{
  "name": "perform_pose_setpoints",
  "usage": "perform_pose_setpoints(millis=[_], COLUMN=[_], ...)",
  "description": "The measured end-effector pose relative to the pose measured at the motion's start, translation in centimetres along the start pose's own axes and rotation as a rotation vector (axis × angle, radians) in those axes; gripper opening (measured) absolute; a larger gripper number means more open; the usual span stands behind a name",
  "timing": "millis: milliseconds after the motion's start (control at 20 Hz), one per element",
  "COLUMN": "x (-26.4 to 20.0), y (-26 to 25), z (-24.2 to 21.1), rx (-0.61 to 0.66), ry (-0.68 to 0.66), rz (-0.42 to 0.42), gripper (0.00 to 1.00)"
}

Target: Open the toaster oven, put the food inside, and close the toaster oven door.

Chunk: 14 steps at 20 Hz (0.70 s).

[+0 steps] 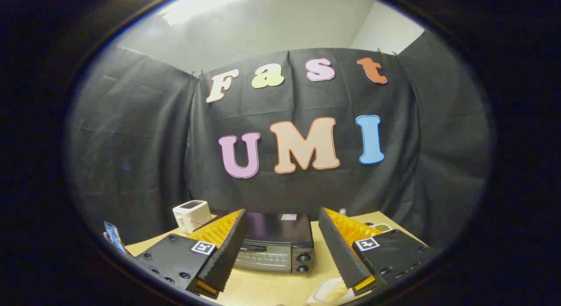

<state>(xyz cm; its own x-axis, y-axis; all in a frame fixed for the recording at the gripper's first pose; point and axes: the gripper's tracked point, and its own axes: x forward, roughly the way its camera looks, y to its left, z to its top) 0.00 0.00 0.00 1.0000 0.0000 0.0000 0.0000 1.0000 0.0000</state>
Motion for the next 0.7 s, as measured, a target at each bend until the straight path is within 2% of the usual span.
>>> perform_pose_setpoints(millis=[700], x=[0.1], y=[1.3], z=[1.0], rx=[0.002], ry=[-0.017], rz=[-0.015], gripper=[0.99])
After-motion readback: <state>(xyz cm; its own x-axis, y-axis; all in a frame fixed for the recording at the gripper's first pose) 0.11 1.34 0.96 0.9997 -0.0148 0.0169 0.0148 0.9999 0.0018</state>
